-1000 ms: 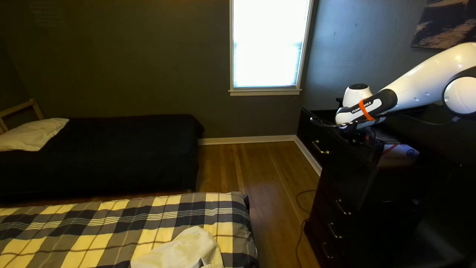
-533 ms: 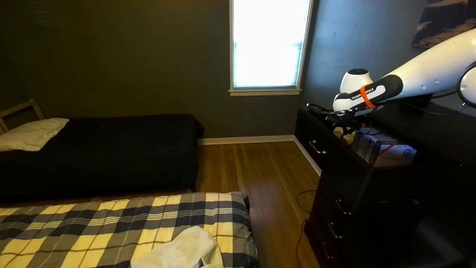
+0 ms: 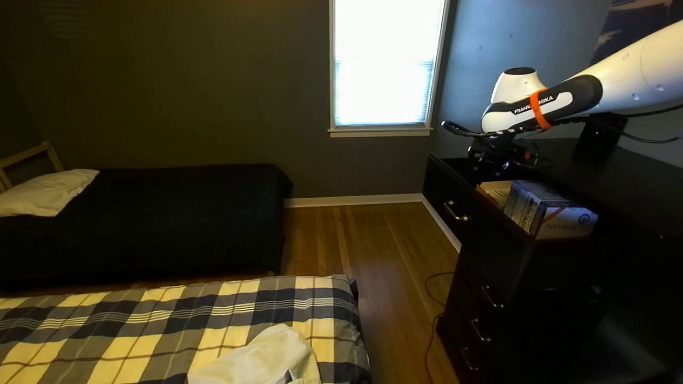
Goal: Open the first top drawer, then remove the clear object from the drawer
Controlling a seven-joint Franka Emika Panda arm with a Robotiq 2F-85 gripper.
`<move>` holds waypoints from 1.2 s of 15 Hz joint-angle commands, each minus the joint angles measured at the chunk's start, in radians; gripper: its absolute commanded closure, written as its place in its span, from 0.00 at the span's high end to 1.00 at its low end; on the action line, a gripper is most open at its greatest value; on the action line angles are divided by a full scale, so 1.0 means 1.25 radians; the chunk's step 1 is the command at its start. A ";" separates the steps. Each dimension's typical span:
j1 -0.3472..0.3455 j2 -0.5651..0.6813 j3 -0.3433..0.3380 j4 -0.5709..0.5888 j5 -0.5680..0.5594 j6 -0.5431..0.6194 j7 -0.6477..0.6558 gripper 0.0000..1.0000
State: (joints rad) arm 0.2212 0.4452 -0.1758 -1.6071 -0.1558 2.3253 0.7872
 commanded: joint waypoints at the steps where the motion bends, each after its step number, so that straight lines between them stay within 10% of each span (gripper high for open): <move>1: -0.015 -0.023 0.018 -0.022 -0.018 -0.047 0.014 0.25; 6: -0.048 -0.017 0.049 0.000 0.022 -0.107 -0.044 0.25; 8: -0.067 -0.006 0.067 0.016 0.049 -0.131 -0.084 0.74; 10: -0.086 0.007 0.083 0.030 0.078 -0.148 -0.128 0.72; 14: -0.117 0.041 0.101 0.062 0.145 -0.182 -0.208 1.00; 18: -0.133 0.093 0.101 0.121 0.191 -0.220 -0.232 1.00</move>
State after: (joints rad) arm 0.0803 0.4978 -0.0645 -1.5407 0.0332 2.1054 0.5286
